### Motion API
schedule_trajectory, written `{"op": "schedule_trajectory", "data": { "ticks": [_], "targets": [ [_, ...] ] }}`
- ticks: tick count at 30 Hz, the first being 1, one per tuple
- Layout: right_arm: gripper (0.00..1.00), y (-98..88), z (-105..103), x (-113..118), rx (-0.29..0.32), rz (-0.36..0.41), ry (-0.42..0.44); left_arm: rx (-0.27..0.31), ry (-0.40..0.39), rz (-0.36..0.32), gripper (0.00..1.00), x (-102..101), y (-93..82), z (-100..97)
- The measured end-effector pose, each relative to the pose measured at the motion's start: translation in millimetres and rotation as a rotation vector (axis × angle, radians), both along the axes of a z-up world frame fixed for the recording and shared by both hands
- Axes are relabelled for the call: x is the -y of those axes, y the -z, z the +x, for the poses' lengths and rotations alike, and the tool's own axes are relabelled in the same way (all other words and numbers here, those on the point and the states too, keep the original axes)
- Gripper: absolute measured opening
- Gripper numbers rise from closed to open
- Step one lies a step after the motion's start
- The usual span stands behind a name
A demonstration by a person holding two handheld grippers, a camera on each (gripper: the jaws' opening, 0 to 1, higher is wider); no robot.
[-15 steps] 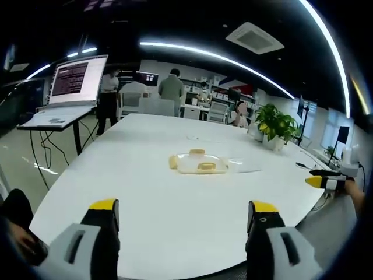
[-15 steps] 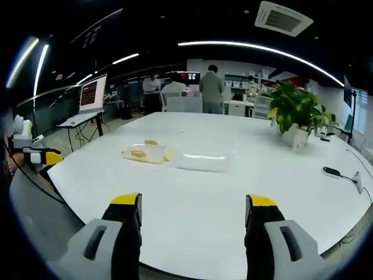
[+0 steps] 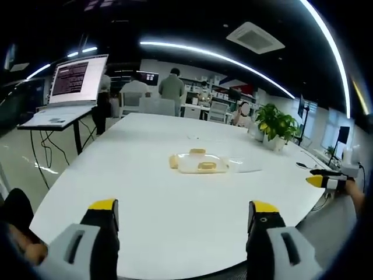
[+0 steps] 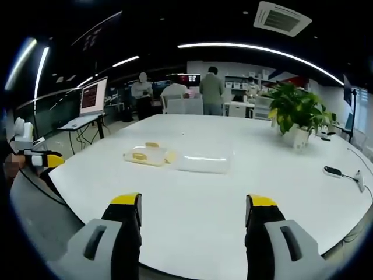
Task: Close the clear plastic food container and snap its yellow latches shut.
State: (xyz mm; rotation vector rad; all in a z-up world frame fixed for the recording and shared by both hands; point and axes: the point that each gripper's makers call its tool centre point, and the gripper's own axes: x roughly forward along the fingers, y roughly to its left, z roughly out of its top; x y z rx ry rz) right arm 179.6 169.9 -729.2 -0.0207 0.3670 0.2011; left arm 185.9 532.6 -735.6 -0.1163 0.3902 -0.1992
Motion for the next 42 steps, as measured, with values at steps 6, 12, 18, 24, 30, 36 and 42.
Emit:
{"op": "schedule_trajectory", "data": {
  "ticks": [6, 12, 18, 24, 30, 36, 42],
  "targets": [
    [0.71, 0.2, -0.8, -1.0, -0.005, -0.003, -0.003, -0.001, -0.004, -0.001, 0.89, -0.1, 0.2, 0.1],
    [0.70, 0.3, -1.3, -2.2, -0.008, -0.003, -0.012, -0.003, -0.009, 0.003, 0.89, -1.0, 0.2, -0.1],
    [0.70, 0.2, -1.7, -1.4, -0.010, -0.003, -0.005, -0.001, -0.009, -0.003, 0.89, -0.7, -0.5, 0.2],
    [0.69, 1.0, -2.0, -2.4, -0.014, -0.005, -0.012, -0.006, -0.006, 0.003, 0.88, -0.7, 0.7, 0.1],
    [0.69, 2.6, -2.3, -3.0, -0.023, -0.007, -0.019, 0.003, -0.011, 0.009, 0.89, -1.8, -0.9, 0.6],
    [0.68, 3.5, -2.3, -3.0, -0.028, -0.009, -0.024, -0.005, -0.007, 0.017, 0.88, -1.0, 0.7, 0.4],
    [0.67, 4.8, -2.3, -3.7, -0.034, -0.012, -0.030, -0.010, -0.007, 0.017, 0.87, -1.1, 1.3, 0.0]
  ]
}}
